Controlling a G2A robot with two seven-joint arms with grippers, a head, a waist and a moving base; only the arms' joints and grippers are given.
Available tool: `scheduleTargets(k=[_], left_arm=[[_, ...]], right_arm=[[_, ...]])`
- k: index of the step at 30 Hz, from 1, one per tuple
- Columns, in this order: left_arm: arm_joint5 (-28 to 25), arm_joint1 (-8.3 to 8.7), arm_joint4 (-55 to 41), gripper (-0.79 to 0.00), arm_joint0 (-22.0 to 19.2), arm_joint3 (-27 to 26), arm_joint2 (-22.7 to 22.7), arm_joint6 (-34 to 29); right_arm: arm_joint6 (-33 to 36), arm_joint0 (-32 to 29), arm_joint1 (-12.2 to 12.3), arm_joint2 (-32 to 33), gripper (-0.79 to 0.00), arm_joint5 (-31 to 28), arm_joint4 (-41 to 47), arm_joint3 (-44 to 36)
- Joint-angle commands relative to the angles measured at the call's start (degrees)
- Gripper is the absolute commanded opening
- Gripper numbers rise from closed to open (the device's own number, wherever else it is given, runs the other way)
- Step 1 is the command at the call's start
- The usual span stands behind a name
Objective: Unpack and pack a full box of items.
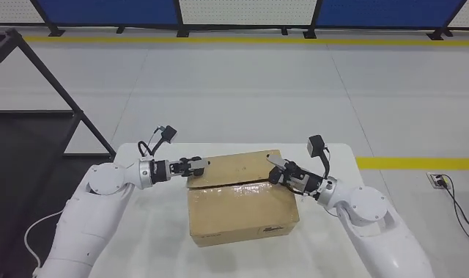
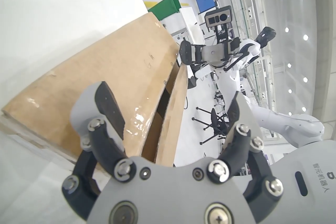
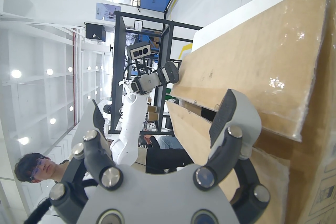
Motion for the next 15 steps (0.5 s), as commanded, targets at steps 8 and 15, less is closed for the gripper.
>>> scheduleTargets(k=[8, 15], left_arm=[[0.3, 1.16, -5.3, 0.000, 1.0, -0.9, -4.4, 0.8], [4.3, 2.68, -14.7, 0.000, 2.9, -1.3, -10.7, -1.4]], right_arm=[[-0.7, 1.3, -0.3, -0.8, 0.000, 2.4, -0.7, 2.9], [1.4, 2.9, -0.4, -1.5, 0.000, 5.1, -1.0, 4.4]])
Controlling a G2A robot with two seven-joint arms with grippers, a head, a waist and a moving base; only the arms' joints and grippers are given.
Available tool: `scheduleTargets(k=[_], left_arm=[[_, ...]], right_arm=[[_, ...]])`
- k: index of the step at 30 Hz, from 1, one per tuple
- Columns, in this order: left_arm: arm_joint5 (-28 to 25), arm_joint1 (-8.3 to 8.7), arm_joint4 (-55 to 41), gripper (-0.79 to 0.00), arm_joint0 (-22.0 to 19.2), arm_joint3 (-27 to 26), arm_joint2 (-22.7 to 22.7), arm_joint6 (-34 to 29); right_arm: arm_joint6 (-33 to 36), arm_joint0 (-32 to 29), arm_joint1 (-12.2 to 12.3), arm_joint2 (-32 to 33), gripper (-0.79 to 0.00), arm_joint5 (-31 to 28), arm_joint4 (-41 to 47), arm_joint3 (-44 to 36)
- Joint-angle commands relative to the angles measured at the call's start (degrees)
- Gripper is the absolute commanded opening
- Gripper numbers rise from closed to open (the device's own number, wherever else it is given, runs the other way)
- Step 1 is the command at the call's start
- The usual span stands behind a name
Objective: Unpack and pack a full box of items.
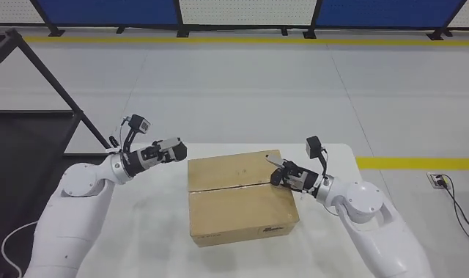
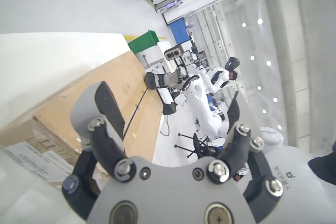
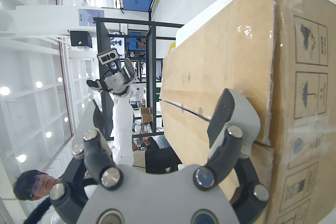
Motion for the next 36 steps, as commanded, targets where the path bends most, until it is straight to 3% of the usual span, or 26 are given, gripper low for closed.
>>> scheduleTargets(k=[1, 8, 28, 33, 36], left_arm=[[0.6, 0.55, -2.1, 0.000, 0.9, -0.6, -2.1, -0.9], [3.6, 1.89, -8.3, 0.000, 4.0, -2.9, -7.7, -1.4], [3.8, 1.86, -8.5, 0.000, 4.3, -2.8, -7.6, -0.9], [0.2, 1.58, -13.3, 0.000, 11.4, -8.1, -9.1, 6.1], [-2.7, 1.51, -16.6, 0.000, 17.8, -13.5, -10.9, 10.2]], right_arm=[[0.5, 0.5, 0.0, -0.3, 0.000, 0.7, -0.5, 0.4], [0.9, 1.0, -0.1, -0.5, 0.000, 0.6, -0.7, 0.9], [1.1, 1.2, -0.2, -0.5, 0.000, 0.5, -0.7, 1.1], [1.1, 1.2, -0.2, -0.5, 0.000, 0.5, -0.7, 1.1], [1.1, 1.2, -0.2, -0.5, 0.000, 0.5, -0.7, 1.1]])
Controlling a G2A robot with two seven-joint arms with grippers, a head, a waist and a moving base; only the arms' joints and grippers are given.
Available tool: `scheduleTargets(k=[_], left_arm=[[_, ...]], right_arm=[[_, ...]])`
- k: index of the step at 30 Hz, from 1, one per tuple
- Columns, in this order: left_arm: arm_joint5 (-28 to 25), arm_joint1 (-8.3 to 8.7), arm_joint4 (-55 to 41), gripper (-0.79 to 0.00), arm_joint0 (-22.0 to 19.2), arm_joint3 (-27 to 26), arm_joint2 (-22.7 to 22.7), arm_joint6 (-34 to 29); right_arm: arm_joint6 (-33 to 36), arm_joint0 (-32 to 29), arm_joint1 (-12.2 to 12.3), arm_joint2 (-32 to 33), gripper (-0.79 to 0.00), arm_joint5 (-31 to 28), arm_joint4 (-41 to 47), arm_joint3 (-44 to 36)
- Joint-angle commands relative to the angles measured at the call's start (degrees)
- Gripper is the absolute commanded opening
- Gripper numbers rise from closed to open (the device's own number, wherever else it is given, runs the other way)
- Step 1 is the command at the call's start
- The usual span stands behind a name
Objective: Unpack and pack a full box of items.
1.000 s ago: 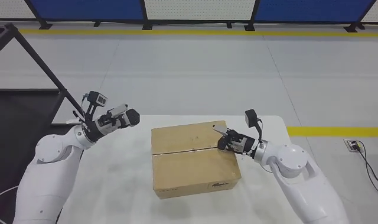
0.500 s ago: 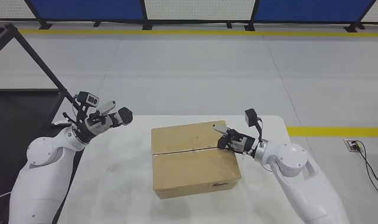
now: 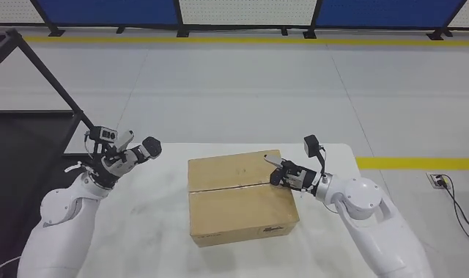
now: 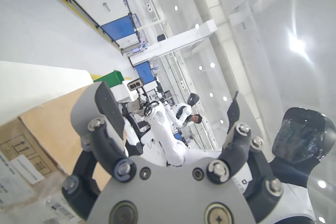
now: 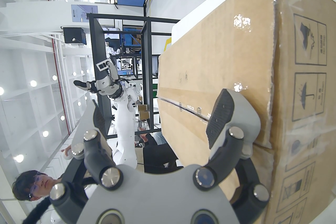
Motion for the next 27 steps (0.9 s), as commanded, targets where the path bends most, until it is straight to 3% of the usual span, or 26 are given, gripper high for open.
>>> scheduleTargets(k=[1, 7, 13, 16, 27], left_arm=[[-1.8, -0.02, -2.2, 0.000, 5.6, -5.0, -1.5, 3.6], [-5.2, -0.33, -6.3, 0.000, 19.4, -16.7, -4.7, 12.5], [-8.5, -0.83, -1.6, 0.000, 29.1, -23.9, -5.6, 21.7], [-6.7, -1.28, -1.3, 0.000, 33.7, -27.4, -4.1, 25.7], [-6.1, -1.36, -0.5, 0.000, 34.9, -28.5, -3.6, 26.1]], right_arm=[[0.0, 0.0, 0.0, 0.0, 0.000, 0.0, 0.0, 0.0], [0.0, 0.0, 0.0, 0.0, 0.000, 0.0, 0.0, 0.0], [0.0, 0.0, 0.0, 0.0, 0.000, 0.0, 0.0, 0.0], [0.0, 0.0, 0.0, 0.0, 0.000, 0.0, 0.0, 0.0], [0.0, 0.0, 0.0, 0.0, 0.000, 0.0, 0.0, 0.0]])
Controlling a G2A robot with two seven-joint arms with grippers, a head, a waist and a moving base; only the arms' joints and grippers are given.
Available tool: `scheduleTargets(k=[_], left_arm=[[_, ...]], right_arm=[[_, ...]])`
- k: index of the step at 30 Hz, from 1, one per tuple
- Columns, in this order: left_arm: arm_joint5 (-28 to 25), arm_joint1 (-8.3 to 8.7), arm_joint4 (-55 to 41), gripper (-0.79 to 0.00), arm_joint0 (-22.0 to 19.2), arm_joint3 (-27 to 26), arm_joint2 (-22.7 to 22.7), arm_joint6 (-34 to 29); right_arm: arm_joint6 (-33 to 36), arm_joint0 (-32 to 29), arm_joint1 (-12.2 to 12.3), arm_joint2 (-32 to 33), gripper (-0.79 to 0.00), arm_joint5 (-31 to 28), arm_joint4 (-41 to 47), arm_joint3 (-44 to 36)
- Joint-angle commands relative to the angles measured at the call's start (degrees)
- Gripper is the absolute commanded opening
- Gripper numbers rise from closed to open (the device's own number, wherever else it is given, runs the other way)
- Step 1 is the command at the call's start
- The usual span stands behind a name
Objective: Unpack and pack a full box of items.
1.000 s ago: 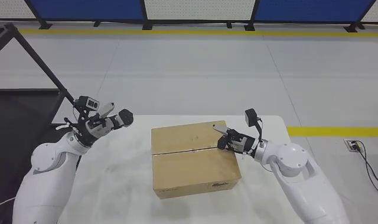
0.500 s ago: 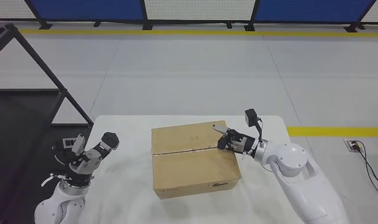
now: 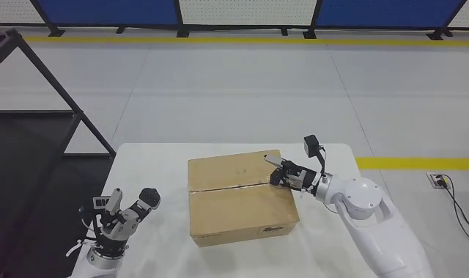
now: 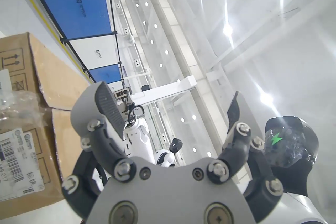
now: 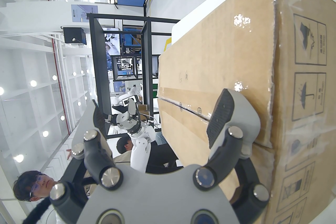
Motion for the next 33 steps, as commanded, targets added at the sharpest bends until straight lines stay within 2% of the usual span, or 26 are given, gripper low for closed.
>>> scheduleTargets(k=[1, 5, 6, 9, 11, 12, 18, 21, 24, 28, 33], left_arm=[[0.0, 0.00, 0.0, 0.000, 0.0, 0.0, 0.0, 0.0], [0.8, -0.15, -1.0, 0.000, 0.4, 0.3, 0.2, 2.1], [1.9, -0.40, -0.9, 0.000, 1.4, -0.3, 1.0, 4.7], [0.1, -0.84, 5.4, 0.000, 3.6, -0.5, 1.4, 12.0], [2.6, -1.27, 6.9, 0.000, 5.4, -1.6, 2.1, 18.7], [4.1, -1.37, 11.2, 0.000, 6.4, -2.1, 2.2, 22.1], [12.6, -2.02, 22.1, 0.000, 9.3, -4.9, 4.2, 32.8], [17.9, -2.18, 26.1, 0.000, 8.7, -5.1, 5.7, 32.8], [21.6, -2.42, 25.2, 0.000, 7.5, -4.8, 7.1, 31.4], [26.7, -2.95, 19.7, 0.000, 4.4, -2.7, 7.9, 30.7], [28.6, -3.98, 12.3, 0.000, -0.3, 1.6, 9.1, 32.5]], right_arm=[[0.0, 0.0, 0.0, 0.0, 0.000, 0.0, 0.0, 0.0], [0.0, 0.0, 0.0, 0.0, 0.000, 0.0, 0.0, 0.0], [0.0, 0.0, 0.0, 0.0, 0.000, 0.0, 0.0, 0.0], [0.0, 0.0, 0.0, 0.0, 0.000, 0.0, 0.0, 0.0], [0.0, 0.0, 0.0, 0.0, 0.000, 0.0, 0.0, 0.0], [0.0, 0.0, 0.0, 0.0, 0.000, 0.0, 0.0, 0.0], [0.0, 0.0, 0.0, 0.0, 0.000, 0.0, 0.0, 0.0], [0.0, 0.0, 0.0, 0.0, 0.000, 0.0, 0.0, 0.0], [0.0, 0.0, 0.0, 0.0, 0.000, 0.0, 0.0, 0.0], [0.0, 0.0, 0.0, 0.0, 0.000, 0.0, 0.0, 0.0], [0.0, 0.0, 0.0, 0.0, 0.000, 0.0, 0.0, 0.0]])
